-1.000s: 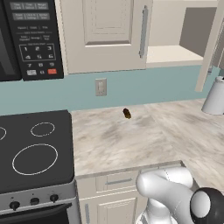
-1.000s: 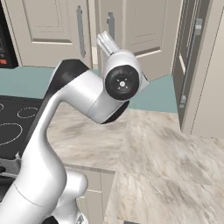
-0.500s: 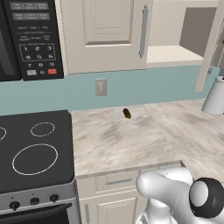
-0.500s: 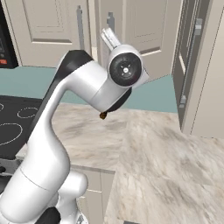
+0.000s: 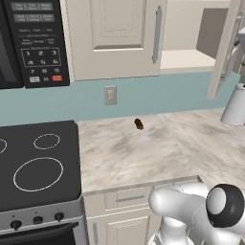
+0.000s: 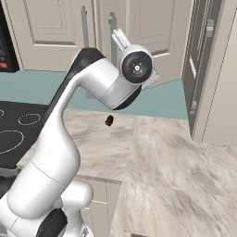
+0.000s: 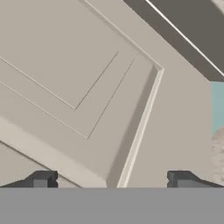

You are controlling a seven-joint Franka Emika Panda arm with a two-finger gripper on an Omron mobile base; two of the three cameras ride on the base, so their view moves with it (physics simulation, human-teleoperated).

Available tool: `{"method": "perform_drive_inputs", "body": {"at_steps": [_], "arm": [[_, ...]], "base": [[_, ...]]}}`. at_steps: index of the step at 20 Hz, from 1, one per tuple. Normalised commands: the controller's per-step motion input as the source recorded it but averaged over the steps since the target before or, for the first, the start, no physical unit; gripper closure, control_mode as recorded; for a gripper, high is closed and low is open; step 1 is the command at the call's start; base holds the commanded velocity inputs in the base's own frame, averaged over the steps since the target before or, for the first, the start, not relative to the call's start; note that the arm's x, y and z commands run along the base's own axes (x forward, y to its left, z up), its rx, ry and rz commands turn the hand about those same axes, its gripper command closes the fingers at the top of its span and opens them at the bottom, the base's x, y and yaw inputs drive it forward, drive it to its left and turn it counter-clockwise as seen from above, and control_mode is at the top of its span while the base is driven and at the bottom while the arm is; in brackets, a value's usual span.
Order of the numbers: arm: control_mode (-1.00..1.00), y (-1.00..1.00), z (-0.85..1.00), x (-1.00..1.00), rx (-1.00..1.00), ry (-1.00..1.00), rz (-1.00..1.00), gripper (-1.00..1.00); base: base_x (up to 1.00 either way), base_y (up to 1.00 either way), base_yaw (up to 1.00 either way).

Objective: Close all open cabinet doors.

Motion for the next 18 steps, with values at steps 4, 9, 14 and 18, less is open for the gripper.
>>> {"method": "perform_drive_inputs", "body": {"at_steps": [4,9,14,18], "arm": [[-1.00,0.00,-0.05,0.41,0.00,0.00,0.00,-1.00],[-1.00,0.00,-0.03,0.45,0.00,0.00,0.00,-1.00],[-1.00,0.02,0.00,0.40,0.00,0.00,0.00,-1.00],[-1.00,0.06,0.00,0.36,0.00,0.00,0.00,-1.00]], "base": [[0.00,0.00,0.00],[0.00,0.00,0.00],[0.00,0.00,0.00],[0.00,0.00,0.00]]}}
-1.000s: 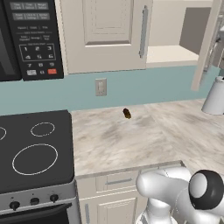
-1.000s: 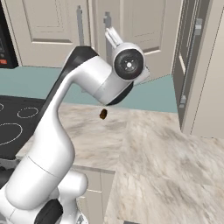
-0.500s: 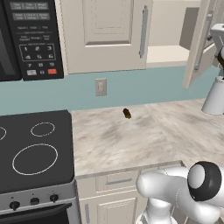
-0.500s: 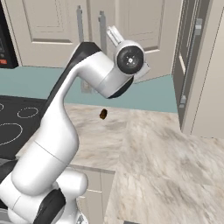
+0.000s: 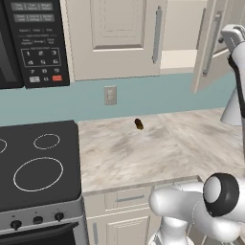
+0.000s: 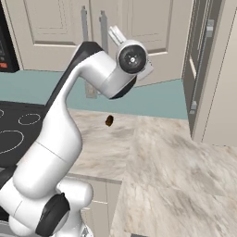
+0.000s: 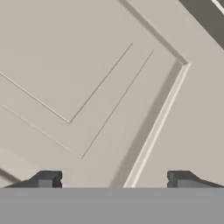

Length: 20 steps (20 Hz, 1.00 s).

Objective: Close all open cabinet doors.

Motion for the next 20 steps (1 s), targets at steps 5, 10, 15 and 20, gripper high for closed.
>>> {"method": "perform_drive_inputs", "body": {"at_steps": [5,10,15,20], "arm": [[-1.00,0.04,0.00,0.42,0.00,0.00,0.00,-1.00],[-1.00,0.00,0.00,0.52,0.00,0.00,0.00,-1.00],[-1.00,0.00,0.00,0.61,0.00,0.00,0.00,-1.00],[-1.00,0.00,0.00,0.57,0.00,0.00,0.00,-1.00]], "base": [[0.00,0.00,0.00],[0.00,0.00,0.00],[0.00,0.00,0.00],[0.00,0.00,0.00]]}}
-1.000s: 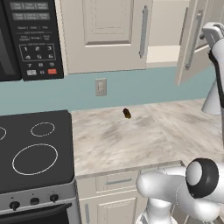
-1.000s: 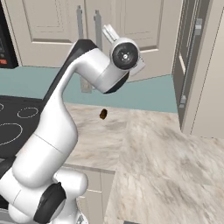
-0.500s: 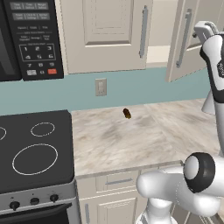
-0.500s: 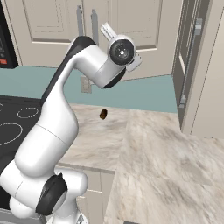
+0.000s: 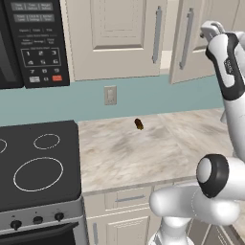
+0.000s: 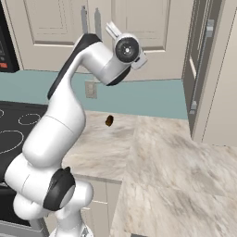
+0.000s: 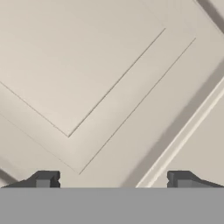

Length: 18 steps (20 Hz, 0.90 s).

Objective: Close all open cabinet doors.

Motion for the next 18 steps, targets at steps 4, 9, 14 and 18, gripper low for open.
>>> {"method": "perform_drive_inputs", "body": {"at_steps": [4,9,14,18], "arm": [[-1.00,0.00,0.00,0.54,0.00,0.00,0.00,-1.00],[-1.00,0.00,0.00,0.49,0.00,0.00,0.00,-1.00],[-1.00,0.00,0.00,0.38,0.00,0.00,0.00,-1.00],[-1.00,0.00,0.00,0.28,0.00,0.00,0.00,-1.00]], "base": [[0.00,0.00,0.00],[0.00,0.00,0.00],[0.00,0.00,0.00],[0.00,0.00,0.00]]}}
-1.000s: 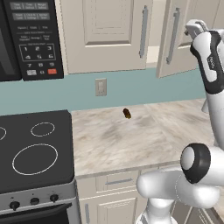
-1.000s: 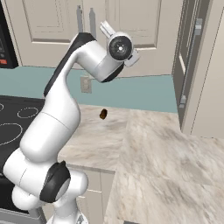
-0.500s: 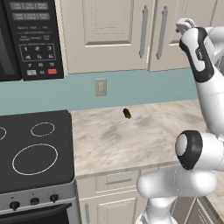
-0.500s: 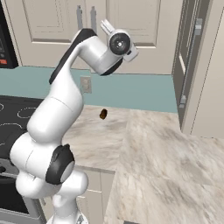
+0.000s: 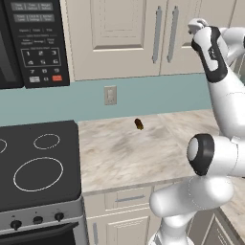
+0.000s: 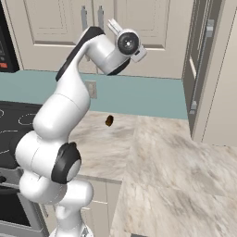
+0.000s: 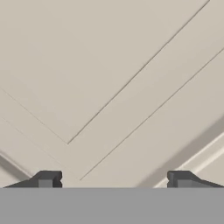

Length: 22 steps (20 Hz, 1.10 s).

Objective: Close all open cabinet doors.

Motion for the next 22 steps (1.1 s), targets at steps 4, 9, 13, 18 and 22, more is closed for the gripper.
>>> {"method": "perform_drive_inputs", "body": {"at_steps": [4,9,13,18,22], "arm": [[-1.00,0.00,-0.01,0.25,0.00,0.01,0.00,-1.00],[-1.00,0.01,-0.05,0.09,0.00,0.01,0.00,-1.00],[-1.00,0.12,-0.17,-0.70,0.00,0.02,0.00,-1.00],[-1.00,0.19,-0.19,-0.98,0.00,0.02,0.00,-1.00],[-1.00,0.18,0.02,-0.99,0.00,0.00,0.00,-1.00]], "base": [[0.00,0.00,0.00],[0.00,0.00,0.00],[0.00,0.00,0.00],[0.00,0.00,0.00],[0.00,0.00,0.00]]}}
